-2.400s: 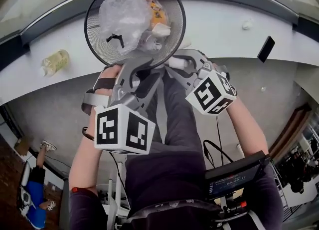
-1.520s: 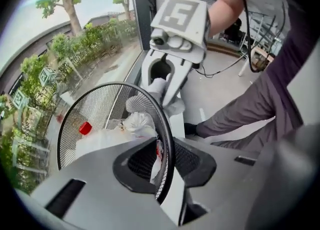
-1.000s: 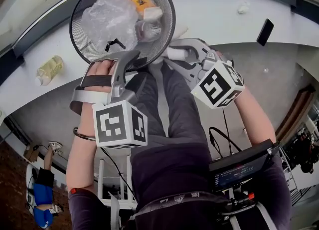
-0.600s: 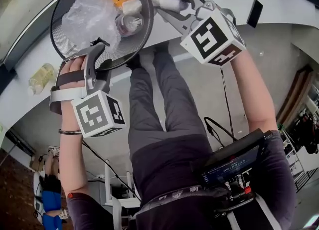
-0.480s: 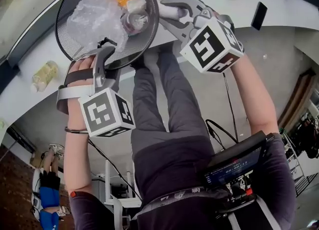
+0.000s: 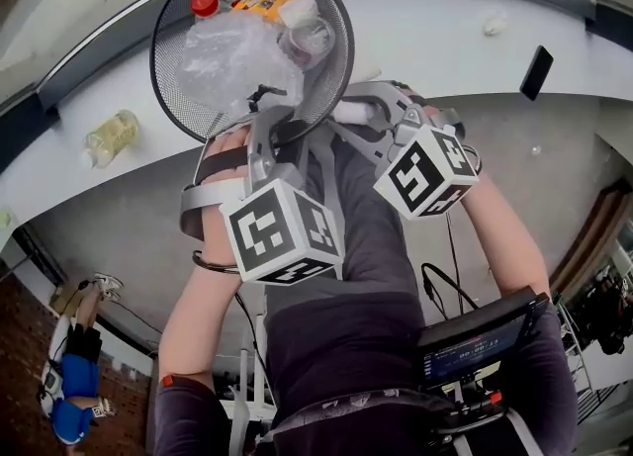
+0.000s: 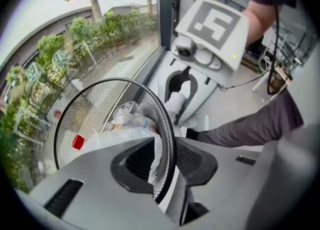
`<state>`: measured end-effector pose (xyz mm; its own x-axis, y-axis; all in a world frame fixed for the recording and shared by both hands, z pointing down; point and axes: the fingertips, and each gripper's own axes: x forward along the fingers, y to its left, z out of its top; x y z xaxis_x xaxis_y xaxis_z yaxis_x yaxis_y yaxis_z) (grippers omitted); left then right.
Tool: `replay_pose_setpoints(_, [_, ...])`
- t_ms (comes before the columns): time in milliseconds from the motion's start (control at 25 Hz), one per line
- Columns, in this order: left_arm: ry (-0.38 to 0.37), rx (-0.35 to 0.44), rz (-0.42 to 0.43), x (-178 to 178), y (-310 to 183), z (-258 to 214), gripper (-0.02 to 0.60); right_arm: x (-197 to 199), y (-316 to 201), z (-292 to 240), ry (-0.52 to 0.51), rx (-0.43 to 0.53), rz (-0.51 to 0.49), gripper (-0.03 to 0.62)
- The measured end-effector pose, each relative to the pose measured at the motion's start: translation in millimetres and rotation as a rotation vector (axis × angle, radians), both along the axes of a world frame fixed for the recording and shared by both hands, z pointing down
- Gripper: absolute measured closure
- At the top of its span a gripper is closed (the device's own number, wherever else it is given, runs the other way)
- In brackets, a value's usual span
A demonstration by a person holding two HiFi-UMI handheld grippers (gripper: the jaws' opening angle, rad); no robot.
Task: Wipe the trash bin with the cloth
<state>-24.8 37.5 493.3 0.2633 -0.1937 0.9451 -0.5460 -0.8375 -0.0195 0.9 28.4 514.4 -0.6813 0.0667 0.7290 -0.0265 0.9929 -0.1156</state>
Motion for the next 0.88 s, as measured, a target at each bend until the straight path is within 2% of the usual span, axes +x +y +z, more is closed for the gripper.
replay_pose_setpoints(120, [0.084,0.005,-0.107,17.0,-10.8,-10.3,0.497,-8.0,11.8,-0.6,-0.022,-0.035,-0.007,0.494])
replay_pose_setpoints(200, [0.113,0.025,-0.132,22.1,-16.4,-14.6,0.509,-14.7,18.1,-1.3,-0.039,-0.057,-0.010,0.494])
replay_pose_setpoints(320, [0.094,0.061,-0.076,15.7,-14.9,-18.6,0.494,-17.1,19.5,-1.3,-0.044,-0.066,-0.013,0.494])
replay_pose_setpoints(400, [0.103,0.036,-0.018,5.9,-3.6,-25.0,0.454,-13.0,14.5,-3.8,-0.048,-0.073,0.003,0.493])
replay_pose_setpoints(440, [0.108,0.011,0.015,-0.9,4.0,-27.8,0.414,-9.6,9.5,-5.5,-0.051,-0.073,0.021,0.494])
replay_pose_setpoints(520, [0.061,-0.008,0.108,-19.1,16.5,-26.2,0.345,0.0,-7.7,-8.5,-0.053,-0.046,0.072,0.494])
replay_pose_setpoints(640, [-0.089,0.043,0.227,-42.2,18.0,-5.6,0.341,16.9,-50.8,-16.1,-0.045,0.051,0.167,0.493])
replay_pose_setpoints(760, [-0.091,0.068,0.182,-41.7,10.7,2.2,0.342,21.0,-96.0,-29.4,-0.048,0.137,0.226,0.493])
replay_pose_setpoints(880, [-0.092,0.098,0.144,-37.8,3.4,0.4,0.397,16.2,-120.6,-30.6,-0.019,0.206,0.198,0.493])
